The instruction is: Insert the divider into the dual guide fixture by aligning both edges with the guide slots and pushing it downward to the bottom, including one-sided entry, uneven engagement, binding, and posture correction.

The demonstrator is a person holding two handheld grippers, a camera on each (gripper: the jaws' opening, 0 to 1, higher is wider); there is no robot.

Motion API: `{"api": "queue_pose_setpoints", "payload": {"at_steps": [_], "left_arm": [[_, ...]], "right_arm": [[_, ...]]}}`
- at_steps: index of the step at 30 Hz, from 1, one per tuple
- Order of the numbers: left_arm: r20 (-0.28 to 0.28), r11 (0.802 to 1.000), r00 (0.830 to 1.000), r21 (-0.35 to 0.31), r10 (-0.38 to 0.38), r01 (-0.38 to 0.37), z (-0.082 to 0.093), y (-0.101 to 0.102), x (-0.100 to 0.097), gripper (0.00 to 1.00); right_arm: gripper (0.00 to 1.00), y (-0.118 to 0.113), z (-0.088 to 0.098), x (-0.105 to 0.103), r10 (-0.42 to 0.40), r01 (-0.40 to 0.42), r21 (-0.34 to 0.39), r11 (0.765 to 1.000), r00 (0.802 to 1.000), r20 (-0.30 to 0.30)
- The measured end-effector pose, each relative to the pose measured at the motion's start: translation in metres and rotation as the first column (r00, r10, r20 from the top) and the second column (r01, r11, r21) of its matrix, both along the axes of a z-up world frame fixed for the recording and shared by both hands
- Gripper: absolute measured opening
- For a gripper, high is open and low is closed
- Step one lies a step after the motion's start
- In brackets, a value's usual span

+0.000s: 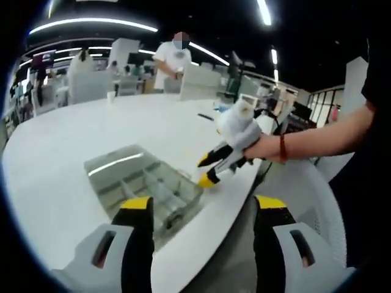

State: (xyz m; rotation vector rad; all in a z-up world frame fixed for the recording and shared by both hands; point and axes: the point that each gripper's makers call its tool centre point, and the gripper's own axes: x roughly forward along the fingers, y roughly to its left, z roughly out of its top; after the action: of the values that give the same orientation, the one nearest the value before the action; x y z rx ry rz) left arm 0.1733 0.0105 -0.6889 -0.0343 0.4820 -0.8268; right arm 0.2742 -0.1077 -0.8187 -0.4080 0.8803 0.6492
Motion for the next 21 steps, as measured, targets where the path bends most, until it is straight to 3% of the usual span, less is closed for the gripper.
{"api": "queue_pose_setpoints", "payload": {"at_steps": [5, 21], "left_arm": [[-0.009, 1.000, 1.000, -0.005, 0.007, -0.007, -0.0020, -0.0004, -0.0005, 0.64], [-0.010, 1.000, 1.000, 0.002, -0.003, 0.003, -0.0044, 0.0027, -0.0023, 0.64]], "right_arm": [[0.32, 0.0042, -0.0003, -0.0037, -0.051, 0.052, 0.052, 0.997, 0.998, -0.027], [0.27, -0.0013, 0.0019, -0.0065, -0.052, 0.053, 0.025, 0.998, 0.998, -0.018]]}}
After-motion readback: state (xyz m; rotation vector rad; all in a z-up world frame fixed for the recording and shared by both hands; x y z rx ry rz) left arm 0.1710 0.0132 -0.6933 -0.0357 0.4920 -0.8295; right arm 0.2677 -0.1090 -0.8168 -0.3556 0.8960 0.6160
